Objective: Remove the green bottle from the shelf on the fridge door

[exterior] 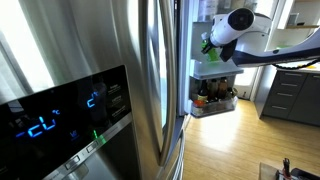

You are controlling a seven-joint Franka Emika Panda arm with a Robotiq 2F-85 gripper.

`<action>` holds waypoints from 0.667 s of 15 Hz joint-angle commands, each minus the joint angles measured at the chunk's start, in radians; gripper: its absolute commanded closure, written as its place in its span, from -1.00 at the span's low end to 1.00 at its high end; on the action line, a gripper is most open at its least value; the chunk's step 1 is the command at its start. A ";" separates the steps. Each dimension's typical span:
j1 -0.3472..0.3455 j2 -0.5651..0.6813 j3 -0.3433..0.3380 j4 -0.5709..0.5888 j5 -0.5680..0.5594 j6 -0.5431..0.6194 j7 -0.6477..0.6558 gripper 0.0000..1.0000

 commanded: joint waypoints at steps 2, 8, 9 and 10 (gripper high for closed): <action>0.045 -0.025 -0.029 -0.015 -0.044 0.011 -0.221 0.13; 0.080 -0.072 -0.025 -0.042 -0.047 -0.016 -0.536 0.13; 0.086 -0.082 -0.022 -0.048 -0.045 -0.025 -0.582 0.13; 0.092 -0.092 -0.021 -0.053 -0.038 -0.034 -0.626 0.13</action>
